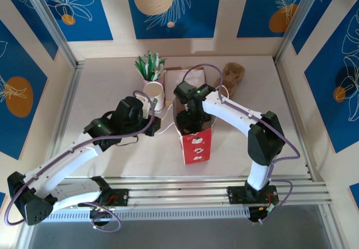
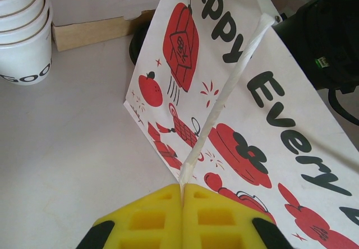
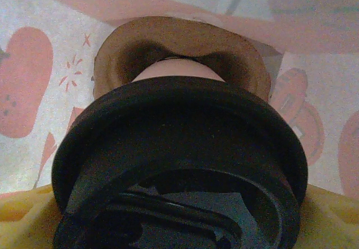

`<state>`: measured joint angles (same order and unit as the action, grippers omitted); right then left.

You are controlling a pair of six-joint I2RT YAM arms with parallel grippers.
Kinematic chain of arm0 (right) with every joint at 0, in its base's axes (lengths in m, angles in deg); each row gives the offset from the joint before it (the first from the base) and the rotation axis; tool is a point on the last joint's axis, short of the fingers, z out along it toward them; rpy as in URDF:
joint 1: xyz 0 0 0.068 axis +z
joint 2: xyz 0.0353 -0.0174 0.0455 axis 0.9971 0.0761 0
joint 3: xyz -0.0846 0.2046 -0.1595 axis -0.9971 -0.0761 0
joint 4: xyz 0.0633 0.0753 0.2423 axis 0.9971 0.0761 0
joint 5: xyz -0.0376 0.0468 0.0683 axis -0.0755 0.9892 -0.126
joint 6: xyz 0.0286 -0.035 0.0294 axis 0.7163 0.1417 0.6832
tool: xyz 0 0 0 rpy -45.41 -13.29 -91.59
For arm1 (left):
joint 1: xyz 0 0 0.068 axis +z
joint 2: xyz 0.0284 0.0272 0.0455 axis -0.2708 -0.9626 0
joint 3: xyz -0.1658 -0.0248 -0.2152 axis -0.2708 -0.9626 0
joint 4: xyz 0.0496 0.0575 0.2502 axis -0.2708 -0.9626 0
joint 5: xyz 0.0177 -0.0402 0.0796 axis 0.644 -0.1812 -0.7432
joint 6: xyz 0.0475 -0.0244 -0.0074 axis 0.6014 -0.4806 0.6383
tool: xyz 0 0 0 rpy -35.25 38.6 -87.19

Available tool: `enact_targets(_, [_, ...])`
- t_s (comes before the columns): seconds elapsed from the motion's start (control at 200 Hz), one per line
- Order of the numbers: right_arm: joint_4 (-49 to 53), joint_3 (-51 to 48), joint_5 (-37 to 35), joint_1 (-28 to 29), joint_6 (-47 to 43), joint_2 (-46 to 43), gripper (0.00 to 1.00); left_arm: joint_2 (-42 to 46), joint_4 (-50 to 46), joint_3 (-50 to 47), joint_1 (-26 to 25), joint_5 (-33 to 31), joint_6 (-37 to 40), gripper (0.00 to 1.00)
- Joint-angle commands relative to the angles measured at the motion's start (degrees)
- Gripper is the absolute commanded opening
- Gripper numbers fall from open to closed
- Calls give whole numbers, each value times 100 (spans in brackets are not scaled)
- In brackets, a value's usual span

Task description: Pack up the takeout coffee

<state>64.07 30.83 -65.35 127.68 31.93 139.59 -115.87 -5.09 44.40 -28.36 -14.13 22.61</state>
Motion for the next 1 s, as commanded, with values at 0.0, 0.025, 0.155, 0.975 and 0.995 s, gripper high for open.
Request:
enact_targets(0.0, [290,-246,136,32,93,153,83,35,-86,168,-101,-59,76,0])
enact_targets(0.025, [290,-250,137,34,93,154,84,35,-86,168,-100,-63,82,0])
enact_targets(0.155, [290,-264,99,44,101,154,86,28,-86,168,-106,-67,89,0])
enact_targets(0.975, [492,-12,-61,102,119,-47,98,-60,-104,238,-152,-85,94,0])
enact_targets(0.995, [496,-6,-62,111,119,-52,99,-62,-104,240,-150,-85,93,0])
